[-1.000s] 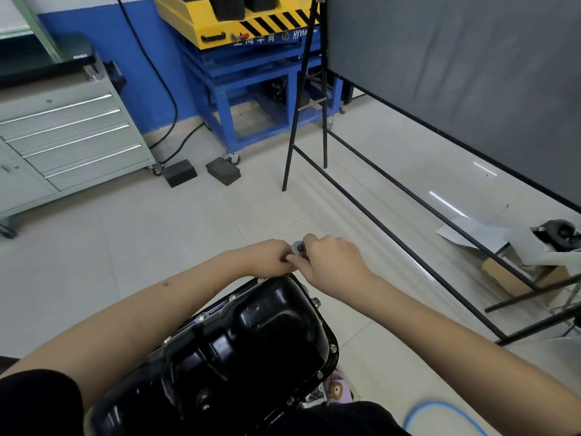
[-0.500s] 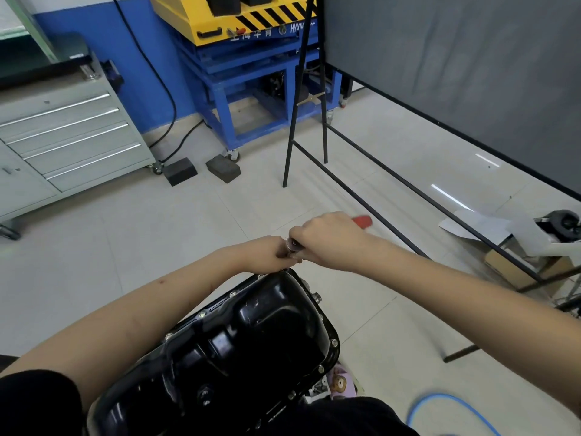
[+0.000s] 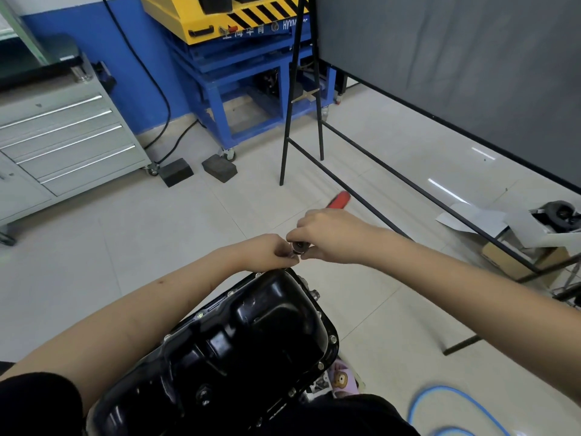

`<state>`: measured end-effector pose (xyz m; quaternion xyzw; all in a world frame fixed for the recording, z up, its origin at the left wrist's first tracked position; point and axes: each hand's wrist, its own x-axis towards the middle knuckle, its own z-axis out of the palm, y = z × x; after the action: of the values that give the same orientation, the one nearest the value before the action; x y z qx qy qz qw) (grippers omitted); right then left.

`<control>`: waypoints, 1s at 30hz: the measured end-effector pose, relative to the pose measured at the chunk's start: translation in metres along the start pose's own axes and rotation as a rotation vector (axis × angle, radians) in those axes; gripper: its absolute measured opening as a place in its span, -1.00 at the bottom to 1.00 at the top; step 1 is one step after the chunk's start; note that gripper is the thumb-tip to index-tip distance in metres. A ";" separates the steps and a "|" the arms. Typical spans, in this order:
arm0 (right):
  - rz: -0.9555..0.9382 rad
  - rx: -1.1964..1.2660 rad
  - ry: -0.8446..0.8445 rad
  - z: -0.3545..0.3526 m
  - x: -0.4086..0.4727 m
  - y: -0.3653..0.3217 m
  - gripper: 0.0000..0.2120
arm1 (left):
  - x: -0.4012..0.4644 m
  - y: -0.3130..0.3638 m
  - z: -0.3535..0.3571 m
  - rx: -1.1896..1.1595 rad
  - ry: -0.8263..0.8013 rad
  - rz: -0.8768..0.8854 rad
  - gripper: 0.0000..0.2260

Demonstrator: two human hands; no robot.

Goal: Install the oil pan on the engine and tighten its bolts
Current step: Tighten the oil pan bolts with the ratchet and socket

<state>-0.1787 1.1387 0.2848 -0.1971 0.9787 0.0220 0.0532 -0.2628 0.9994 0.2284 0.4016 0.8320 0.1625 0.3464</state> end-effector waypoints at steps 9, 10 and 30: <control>0.418 0.354 0.207 0.026 -0.004 -0.030 -0.61 | -0.003 -0.011 -0.003 -0.297 -0.010 -0.072 -0.72; 0.465 0.438 0.222 0.030 -0.005 -0.034 -0.64 | -0.004 -0.014 -0.003 -0.326 -0.004 -0.089 -0.72; -0.080 -0.129 0.017 -0.003 0.013 0.007 -0.78 | -0.001 -0.005 0.002 -0.046 0.049 -0.004 -0.79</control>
<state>-0.1932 1.1401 0.2870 -0.2391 0.9670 0.0813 0.0327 -0.2632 0.9955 0.2248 0.3879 0.8370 0.1910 0.3353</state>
